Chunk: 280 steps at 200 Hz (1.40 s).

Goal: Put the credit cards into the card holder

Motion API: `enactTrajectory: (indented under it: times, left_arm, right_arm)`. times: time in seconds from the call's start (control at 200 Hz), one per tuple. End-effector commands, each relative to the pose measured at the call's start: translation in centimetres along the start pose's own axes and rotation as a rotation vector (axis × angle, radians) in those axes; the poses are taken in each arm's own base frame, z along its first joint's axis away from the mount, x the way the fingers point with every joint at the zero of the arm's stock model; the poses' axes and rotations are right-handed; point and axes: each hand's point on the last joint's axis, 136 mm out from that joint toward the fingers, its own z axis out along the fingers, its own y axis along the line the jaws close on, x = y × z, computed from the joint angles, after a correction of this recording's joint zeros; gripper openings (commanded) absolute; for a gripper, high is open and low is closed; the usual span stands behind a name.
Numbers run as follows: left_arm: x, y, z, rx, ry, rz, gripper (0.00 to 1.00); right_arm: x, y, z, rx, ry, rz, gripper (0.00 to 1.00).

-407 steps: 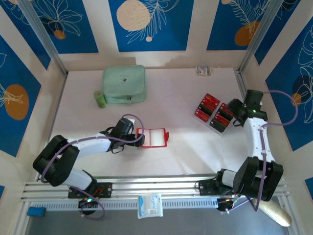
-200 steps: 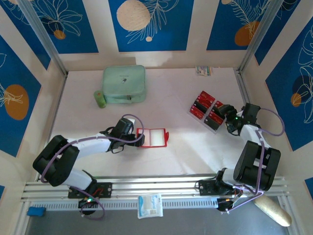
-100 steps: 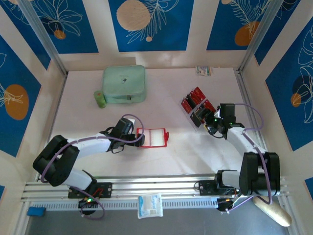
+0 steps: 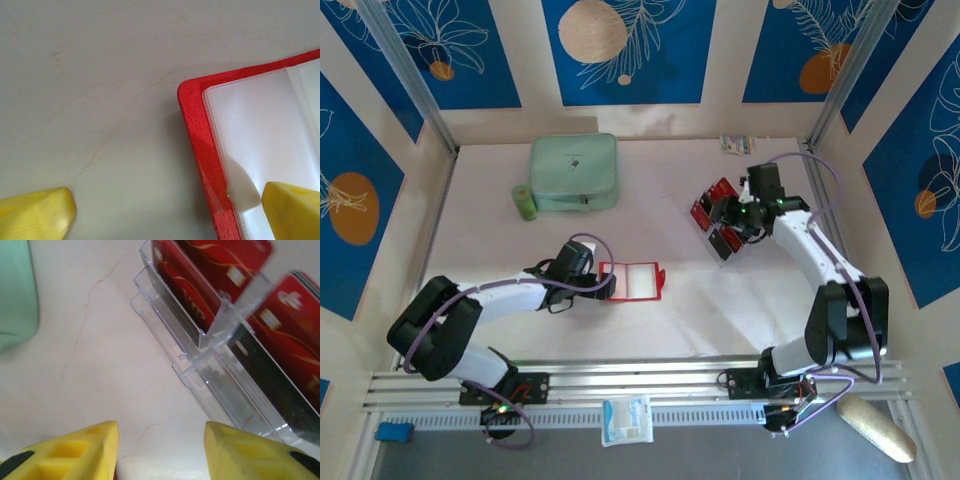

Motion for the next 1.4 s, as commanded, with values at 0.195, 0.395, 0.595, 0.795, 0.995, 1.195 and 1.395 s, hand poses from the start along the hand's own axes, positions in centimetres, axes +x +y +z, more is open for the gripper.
enactTrajectory:
  times: [0.195, 0.395, 0.595, 0.795, 0.995, 1.195, 1.395]
  left_arm:
    - [1.3, 0.8, 0.8, -0.017, 0.035, 0.001, 1.0]
    - [1.4, 0.9, 0.8, -0.019, 0.035, 0.003, 1.0]
    - [1.5, 0.9, 0.8, -0.017, 0.036, -0.001, 1.0]
    - [1.4, 0.9, 0.6, -0.018, 0.03, -0.002, 1.0]
    - [1.5, 0.9, 0.7, -0.018, 0.031, -0.003, 1.0]
    - [1.5, 0.9, 0.7, -0.019, 0.031, -0.002, 1.0]
    - [1.5, 1.0, 0.7, -0.019, 0.033, -0.003, 1.0]
  right_arm:
    - [0.6, -2.3, 1.6, 0.37, 0.118, -0.314, 0.31]
    - [0.4, -2.8, 2.5, 0.497, 0.134, -0.415, 0.26]
    - [1.1, -2.8, 3.7, 0.526, 0.168, -0.454, 0.22]
    - [1.8, -3.4, 4.4, 0.539, 0.19, -0.453, 0.22]
    - [2.8, -4.1, 5.2, 0.546, 0.219, -0.454, 0.22]
    - [3.7, -4.7, 5.9, 0.546, 0.242, -0.449, 0.21]
    - [4.3, -5.0, 6.3, 0.546, 0.257, -0.45, 0.19]
